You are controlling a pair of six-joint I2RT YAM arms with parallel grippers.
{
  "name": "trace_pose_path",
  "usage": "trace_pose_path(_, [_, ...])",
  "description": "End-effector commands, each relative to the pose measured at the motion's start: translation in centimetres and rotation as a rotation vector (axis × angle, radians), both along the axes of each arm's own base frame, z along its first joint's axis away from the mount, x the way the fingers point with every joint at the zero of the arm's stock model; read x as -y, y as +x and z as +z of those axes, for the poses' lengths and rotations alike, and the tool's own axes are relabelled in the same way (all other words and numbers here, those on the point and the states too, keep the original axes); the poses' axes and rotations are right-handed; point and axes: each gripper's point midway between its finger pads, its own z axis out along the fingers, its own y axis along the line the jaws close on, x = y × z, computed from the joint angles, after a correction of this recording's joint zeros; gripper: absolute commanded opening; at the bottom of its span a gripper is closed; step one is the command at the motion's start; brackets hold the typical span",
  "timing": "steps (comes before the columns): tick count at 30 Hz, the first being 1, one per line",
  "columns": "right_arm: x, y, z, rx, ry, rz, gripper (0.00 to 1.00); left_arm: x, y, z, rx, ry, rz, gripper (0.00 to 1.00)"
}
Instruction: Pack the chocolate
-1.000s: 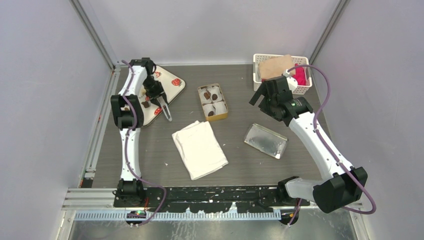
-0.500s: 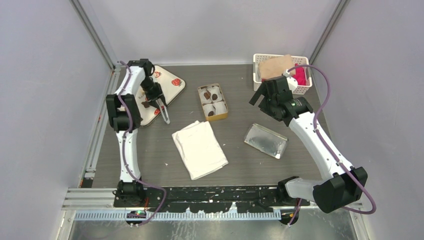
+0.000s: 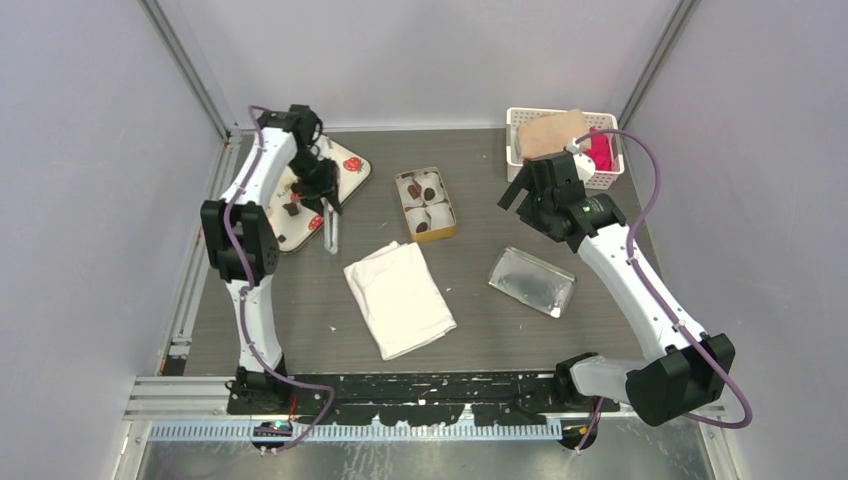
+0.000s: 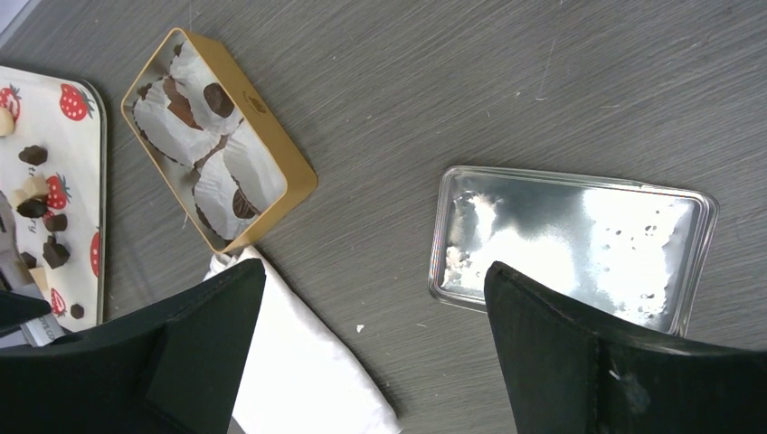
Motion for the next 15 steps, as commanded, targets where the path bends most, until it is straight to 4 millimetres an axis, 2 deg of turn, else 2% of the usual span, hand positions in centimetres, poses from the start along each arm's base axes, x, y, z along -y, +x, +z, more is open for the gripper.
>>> trace_pose_path(1, [0.1, 0.6, 1.2, 0.055, 0.028, -0.027, 0.96, 5.3, -3.4, 3.8, 0.087, -0.002, -0.244, 0.0])
trace_pose_path(5, [0.4, 0.3, 1.4, 0.071, 0.025, -0.034, 0.96, 10.0, -6.2, 4.7, 0.132, -0.002, -0.414, 0.0])
trace_pose_path(9, [0.4, 0.2, 1.3, 0.063, 0.023, -0.033, 0.96, 13.8, -8.4, 4.4, 0.137, -0.025, -0.526, 0.0])
trace_pose_path(12, [0.3, 0.2, 1.3, 0.063, 0.026, -0.031, 0.96, 15.7, -8.8, 3.6, 0.126, -0.025, -0.552, 0.0])
trace_pose_path(15, [0.3, 0.2, 1.3, 0.064, 0.025, -0.028, 0.96, 17.3, -8.4, 3.0, 0.125, -0.036, -0.556, 0.0])
